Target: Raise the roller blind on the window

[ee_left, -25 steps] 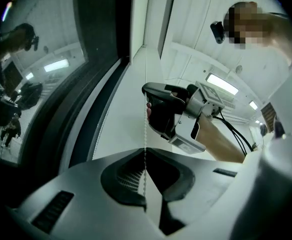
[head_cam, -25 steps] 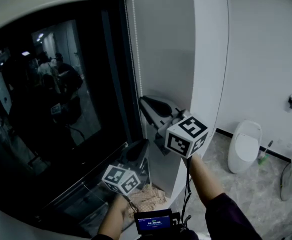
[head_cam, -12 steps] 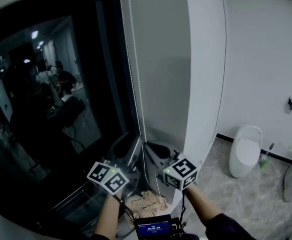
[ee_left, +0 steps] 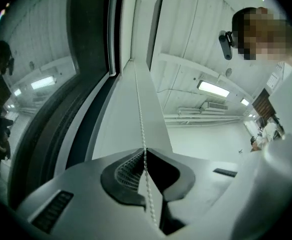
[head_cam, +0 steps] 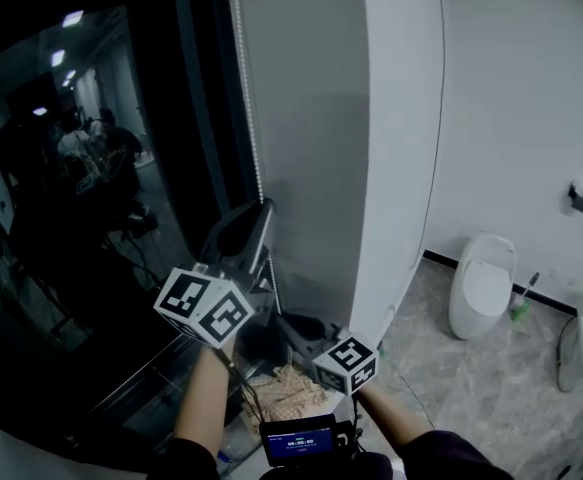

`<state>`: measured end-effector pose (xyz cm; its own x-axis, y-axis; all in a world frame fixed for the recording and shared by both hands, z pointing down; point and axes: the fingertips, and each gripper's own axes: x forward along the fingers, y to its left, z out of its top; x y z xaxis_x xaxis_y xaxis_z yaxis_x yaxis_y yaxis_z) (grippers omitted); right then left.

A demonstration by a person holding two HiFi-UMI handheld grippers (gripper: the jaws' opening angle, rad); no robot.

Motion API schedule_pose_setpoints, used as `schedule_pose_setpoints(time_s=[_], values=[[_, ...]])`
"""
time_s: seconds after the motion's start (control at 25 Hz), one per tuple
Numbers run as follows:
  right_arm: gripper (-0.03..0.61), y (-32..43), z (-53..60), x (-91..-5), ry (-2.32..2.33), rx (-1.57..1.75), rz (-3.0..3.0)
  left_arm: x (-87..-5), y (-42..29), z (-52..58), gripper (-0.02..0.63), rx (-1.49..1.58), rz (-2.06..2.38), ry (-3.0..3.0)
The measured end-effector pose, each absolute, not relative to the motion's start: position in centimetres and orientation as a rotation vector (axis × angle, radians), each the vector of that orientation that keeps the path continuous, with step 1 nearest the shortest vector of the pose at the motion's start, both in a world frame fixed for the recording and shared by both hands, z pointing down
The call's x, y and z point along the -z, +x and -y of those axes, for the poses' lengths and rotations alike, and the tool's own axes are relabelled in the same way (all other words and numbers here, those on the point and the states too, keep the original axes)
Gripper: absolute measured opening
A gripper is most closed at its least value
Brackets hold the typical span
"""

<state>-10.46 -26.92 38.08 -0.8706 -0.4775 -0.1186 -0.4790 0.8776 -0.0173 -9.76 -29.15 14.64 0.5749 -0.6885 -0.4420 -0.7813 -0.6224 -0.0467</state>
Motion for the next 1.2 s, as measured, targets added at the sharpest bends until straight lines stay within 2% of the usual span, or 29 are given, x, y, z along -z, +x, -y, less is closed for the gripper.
schedule_pose_setpoints(time_s=[0.12, 0.56, 0.88, 1.2], values=[[0.012, -10.2, 26.5, -37.7, -0.754, 0.01, -2.931, -14.6, -10.0, 28.8, 0.018, -0.612, -1.217, -2.563], [0.015, -5.6, 27.2, -34.4, -0.751, 0.124, -2.699, -19.3, -11.8, 29.3, 0.018, -0.667, -1.329, -2.581], [0.015, -4.5, 26.8, -31.4, -0.763, 0.0, -2.603, -22.8, -13.2, 28.6, 0.021, -0.517, -1.411, -2.518], [0.014, -5.1, 25.9, -28.6, -0.785, -0.156, -2.588, -29.7, -10.7, 26.4, 0.018, -0.158, -1.436, -2.415]])
